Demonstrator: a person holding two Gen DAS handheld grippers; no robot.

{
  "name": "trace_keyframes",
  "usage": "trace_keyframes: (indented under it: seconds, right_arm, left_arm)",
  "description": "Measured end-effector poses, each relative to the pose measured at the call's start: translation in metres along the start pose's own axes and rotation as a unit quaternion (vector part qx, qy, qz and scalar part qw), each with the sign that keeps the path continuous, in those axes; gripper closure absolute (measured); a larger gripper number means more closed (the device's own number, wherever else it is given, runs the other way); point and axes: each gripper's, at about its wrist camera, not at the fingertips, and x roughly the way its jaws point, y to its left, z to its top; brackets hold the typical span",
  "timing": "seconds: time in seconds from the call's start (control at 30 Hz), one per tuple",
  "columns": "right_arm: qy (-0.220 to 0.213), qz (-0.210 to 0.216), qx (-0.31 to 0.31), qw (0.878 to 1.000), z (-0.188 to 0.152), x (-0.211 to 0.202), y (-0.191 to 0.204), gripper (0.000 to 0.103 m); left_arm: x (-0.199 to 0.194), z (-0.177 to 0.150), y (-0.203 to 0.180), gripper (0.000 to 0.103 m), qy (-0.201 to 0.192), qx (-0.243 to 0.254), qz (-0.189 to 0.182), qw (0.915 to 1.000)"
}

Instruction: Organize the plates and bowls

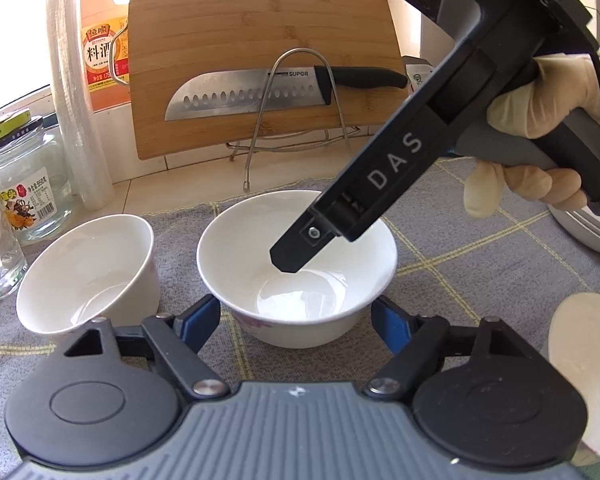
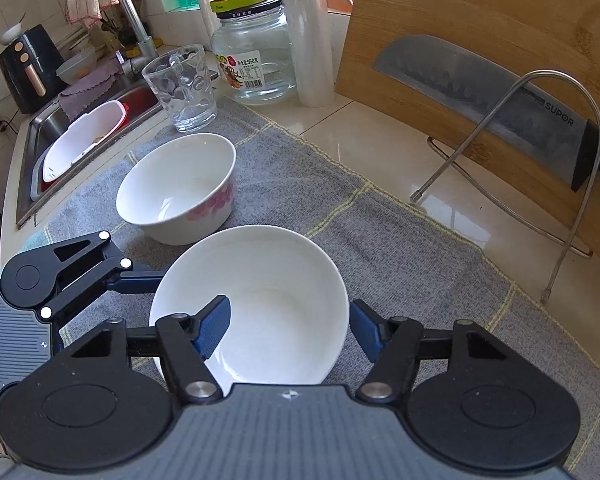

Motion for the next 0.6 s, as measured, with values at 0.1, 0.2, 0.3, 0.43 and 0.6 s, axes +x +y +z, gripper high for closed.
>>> trace_keyframes:
  seconds: [0.1,0.2,0.3,0.43,0.6]
  right_arm:
    - [0.001,0.010,0.007,1.000,0.0002,0.0003,-0.0019,0.035]
    - [0.001,0.014,0.010,1.000,0.0005,0.0000,-0.0029,0.035]
    - [0.002,0.016,0.014,1.000,0.0006,-0.0004,-0.0034,0.035]
    - [0.003,0.017,0.018,1.000,0.0007,-0.0016,-0.0021,0.035]
    - [0.002,0.017,0.016,1.000,-0.0003,-0.0070,0.0011,0.035]
  left_arm:
    - [0.0005,0.0004,0.0019,0.021,0.000,0.000,-0.002,1.0000]
    - [0.0004,0.0003,0.0025,0.021,0.000,0.001,-0.003,1.0000]
    - [0.0009,0.0013,0.0028,0.021,0.003,0.003,-0.003,1.0000]
    - [0.0013,0.0028,0.0018,0.021,0.008,0.007,-0.002,0.9999]
    - [-0.0030,0.0051,0.0005,0.021,0.012,0.004,-0.004,0.9999]
